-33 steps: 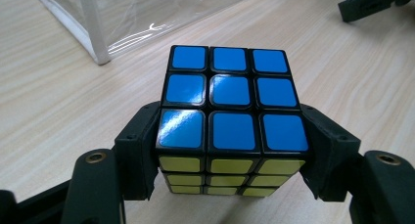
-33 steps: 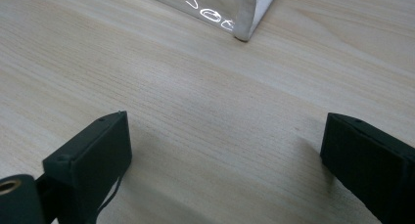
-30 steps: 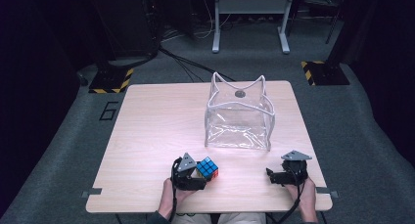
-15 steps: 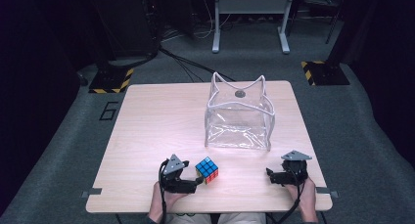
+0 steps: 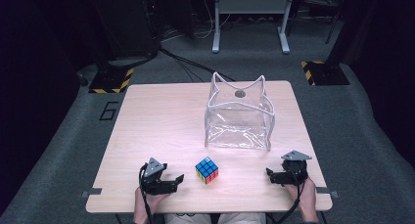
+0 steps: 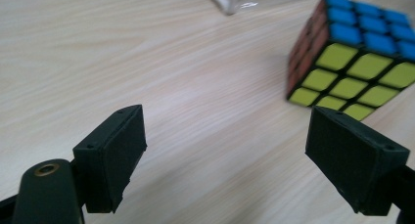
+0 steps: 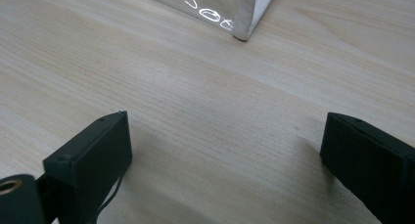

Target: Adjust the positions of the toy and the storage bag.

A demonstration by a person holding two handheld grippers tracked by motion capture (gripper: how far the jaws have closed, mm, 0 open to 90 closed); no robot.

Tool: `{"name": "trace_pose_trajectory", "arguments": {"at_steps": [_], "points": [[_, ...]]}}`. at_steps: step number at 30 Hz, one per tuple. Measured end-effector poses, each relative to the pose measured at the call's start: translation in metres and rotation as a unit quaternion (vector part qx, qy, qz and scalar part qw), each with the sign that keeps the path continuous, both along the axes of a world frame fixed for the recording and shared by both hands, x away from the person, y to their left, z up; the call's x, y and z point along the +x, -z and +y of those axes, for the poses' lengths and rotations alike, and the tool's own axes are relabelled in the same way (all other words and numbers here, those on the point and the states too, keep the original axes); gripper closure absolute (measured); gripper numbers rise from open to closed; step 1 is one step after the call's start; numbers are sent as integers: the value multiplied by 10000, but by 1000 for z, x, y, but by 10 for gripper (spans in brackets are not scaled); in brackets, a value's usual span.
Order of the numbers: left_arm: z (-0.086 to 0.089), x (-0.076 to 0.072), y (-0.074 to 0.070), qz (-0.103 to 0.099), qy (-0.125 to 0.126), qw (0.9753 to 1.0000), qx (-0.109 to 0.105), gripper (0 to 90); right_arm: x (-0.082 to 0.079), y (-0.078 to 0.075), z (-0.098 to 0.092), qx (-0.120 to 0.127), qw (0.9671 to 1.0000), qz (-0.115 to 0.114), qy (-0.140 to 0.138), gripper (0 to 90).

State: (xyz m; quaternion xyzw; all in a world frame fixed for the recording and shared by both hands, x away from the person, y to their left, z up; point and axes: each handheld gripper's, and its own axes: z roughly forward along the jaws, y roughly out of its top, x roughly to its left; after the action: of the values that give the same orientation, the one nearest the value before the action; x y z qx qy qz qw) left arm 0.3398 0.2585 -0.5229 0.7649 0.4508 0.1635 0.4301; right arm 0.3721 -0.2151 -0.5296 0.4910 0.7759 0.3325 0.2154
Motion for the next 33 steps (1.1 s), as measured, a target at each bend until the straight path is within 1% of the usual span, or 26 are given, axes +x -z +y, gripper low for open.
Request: {"name": "trace_pose_trajectory", "arguments": {"at_steps": [2,5,6,8,10,11,14,15,16,18,19,20,21,24,25,26,28,29,30,31,33], "points": [[5,1,3,55,-137,9999,84,149,0,0,0,-3,10000,-2,0,41],[8,1,2,8,-161,9998,110,148,0,0,0,-2,10000,3,-3,41],[9,2,2,2,-173,9997,172,148,0,0,0,-3,10000,3,-3,41],[10,3,4,66,-234,9994,243,147,0,0,0,-5,10000,6,-2,41],[10,4,4,74,-223,9994,262,146,0,0,0,-5,10000,5,-1,41],[10,4,4,72,-170,9991,389,145,0,0,0,-5,10000,7,-2,41],[7,5,6,112,-202,9989,420,140,0,0,0,-8,10000,5,6,41],[6,5,5,112,-197,9986,487,140,0,0,0,-6,10000,7,-2,41],[6,5,6,105,-195,9985,505,140,0,0,0,-7,10000,5,9,41],[5,7,6,194,-150,9981,562,128,0,0,0,-4,10000,7,43,43],[4,8,7,213,-142,9970,734,118,0,-1,1,-6,10000,23,67,46],[4,8,7,213,-142,9970,734,119,0,-1,1,-6,10000,23,67,46],[4,8,7,210,-160,9961,843,119,0,-1,1,-7,10000,31,78,47],[5,9,6,206,-195,9961,833,119,0,-1,1,1,9999,38,120,52],[6,9,6,247,-210,9967,739,118,0,-1,1,-1,9999,34,116,54],[7,9,6,243,-231,9969,707,118,-1,-2,0,-14,9999,42,129,54],[7,9,6,244,-217,9970,703,117,-1,-2,1,3,9999,51,146,54],[6,9,7,248,-215,9969,712,116,-1,-2,2,-23,9998,10,204,57],[6,9,7,248,-215,9969,712,115,-1,-2,1,-23,9998,22,173,59],[7,9,6,230,-204,9967,757,115,-1,-2,1,-23,9998,29,177,59],[7,10,7,232,-234,9971,685,115,-1,-2,2,-49,9998,19,214,59]]}}
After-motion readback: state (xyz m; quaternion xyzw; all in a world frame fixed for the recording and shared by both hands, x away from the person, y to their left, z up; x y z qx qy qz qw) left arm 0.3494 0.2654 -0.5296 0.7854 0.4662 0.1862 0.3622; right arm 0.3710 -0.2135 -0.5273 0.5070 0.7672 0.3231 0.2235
